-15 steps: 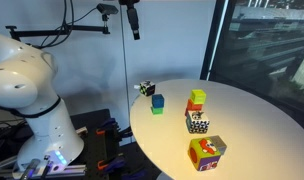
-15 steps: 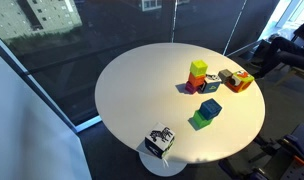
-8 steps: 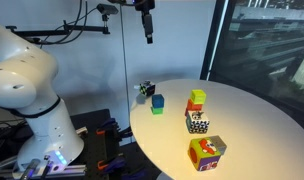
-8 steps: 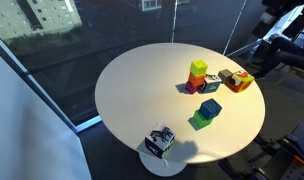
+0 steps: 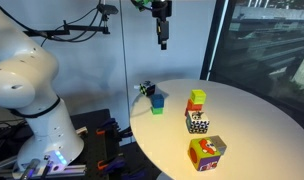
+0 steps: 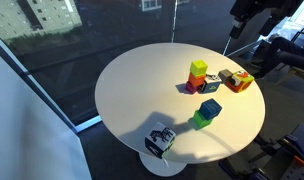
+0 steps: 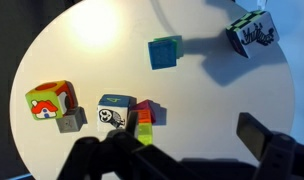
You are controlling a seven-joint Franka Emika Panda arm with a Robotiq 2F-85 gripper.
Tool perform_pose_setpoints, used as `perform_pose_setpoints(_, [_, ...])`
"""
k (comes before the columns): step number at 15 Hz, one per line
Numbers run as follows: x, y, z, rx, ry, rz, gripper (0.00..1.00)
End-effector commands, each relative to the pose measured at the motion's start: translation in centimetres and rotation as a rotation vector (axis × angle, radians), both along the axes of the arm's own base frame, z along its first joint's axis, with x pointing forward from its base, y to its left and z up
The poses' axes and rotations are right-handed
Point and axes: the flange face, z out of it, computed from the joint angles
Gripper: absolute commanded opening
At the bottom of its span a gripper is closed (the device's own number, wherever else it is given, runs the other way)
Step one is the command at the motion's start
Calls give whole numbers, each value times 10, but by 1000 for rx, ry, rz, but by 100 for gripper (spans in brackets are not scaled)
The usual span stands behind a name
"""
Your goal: Take the yellow block off of the orange block
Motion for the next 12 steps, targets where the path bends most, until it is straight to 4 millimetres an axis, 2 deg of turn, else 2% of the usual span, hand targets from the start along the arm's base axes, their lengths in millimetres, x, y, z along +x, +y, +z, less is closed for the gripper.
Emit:
perform_pose_setpoints(1, [28,-9,-8,-22,58,-7,100])
perform_pose_setpoints(12, [76,-38,-67,-62,100,-15,100])
